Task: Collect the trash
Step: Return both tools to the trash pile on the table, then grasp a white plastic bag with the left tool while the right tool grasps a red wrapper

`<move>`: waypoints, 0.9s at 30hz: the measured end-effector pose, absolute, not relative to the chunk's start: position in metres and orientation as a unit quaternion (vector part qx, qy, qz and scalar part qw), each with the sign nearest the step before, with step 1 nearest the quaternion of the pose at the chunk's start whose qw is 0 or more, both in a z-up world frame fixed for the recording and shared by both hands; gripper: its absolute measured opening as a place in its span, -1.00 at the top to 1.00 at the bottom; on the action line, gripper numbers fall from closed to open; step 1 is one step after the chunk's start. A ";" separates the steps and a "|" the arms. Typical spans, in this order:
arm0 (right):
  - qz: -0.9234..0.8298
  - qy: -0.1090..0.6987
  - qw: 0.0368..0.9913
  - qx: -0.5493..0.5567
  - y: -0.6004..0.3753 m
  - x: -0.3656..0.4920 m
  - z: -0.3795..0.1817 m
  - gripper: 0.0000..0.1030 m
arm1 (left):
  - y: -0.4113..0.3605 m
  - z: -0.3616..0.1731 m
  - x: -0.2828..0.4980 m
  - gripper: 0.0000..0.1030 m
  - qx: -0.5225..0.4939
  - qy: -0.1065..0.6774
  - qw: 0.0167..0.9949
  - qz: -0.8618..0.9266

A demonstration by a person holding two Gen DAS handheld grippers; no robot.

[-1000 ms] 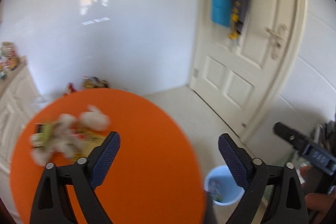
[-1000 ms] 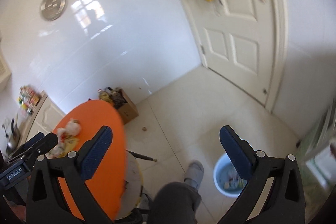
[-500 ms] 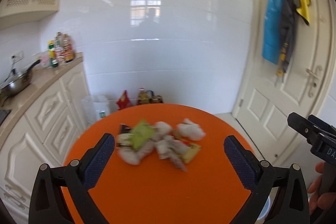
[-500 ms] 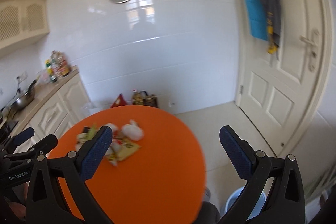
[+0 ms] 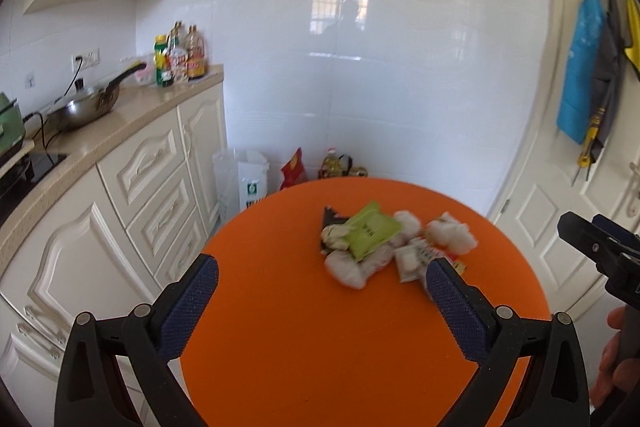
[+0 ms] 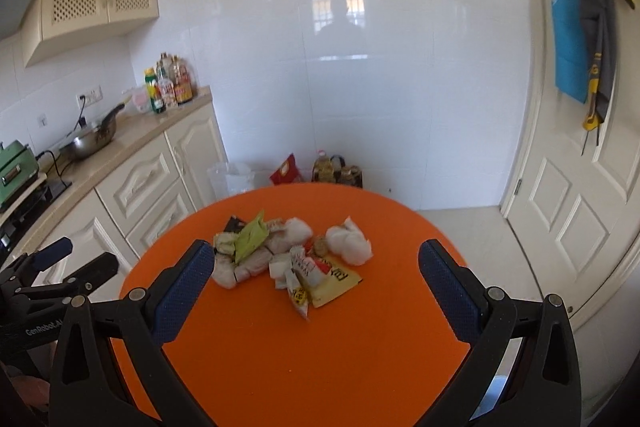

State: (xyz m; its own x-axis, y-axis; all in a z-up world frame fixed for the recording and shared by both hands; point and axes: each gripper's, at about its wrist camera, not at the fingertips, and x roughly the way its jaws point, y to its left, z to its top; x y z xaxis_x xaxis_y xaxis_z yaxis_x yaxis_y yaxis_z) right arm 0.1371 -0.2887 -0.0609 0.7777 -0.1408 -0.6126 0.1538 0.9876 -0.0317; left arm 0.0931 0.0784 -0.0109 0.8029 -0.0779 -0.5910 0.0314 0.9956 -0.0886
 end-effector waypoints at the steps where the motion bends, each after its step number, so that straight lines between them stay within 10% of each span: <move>1: -0.078 0.329 0.941 0.010 -0.291 0.140 -0.065 -1.00 | 0.077 -0.009 0.103 -0.99 -0.038 0.318 0.947 -0.029; 18: -0.069 0.440 0.895 0.022 -0.324 0.198 -0.162 -0.98 | 0.041 -0.057 0.263 -0.99 -0.032 0.405 0.912 -0.046; 27: -0.016 0.487 0.873 0.027 -0.326 0.263 -0.210 -0.53 | 0.020 -0.093 0.337 -0.99 -0.032 0.436 0.898 -0.042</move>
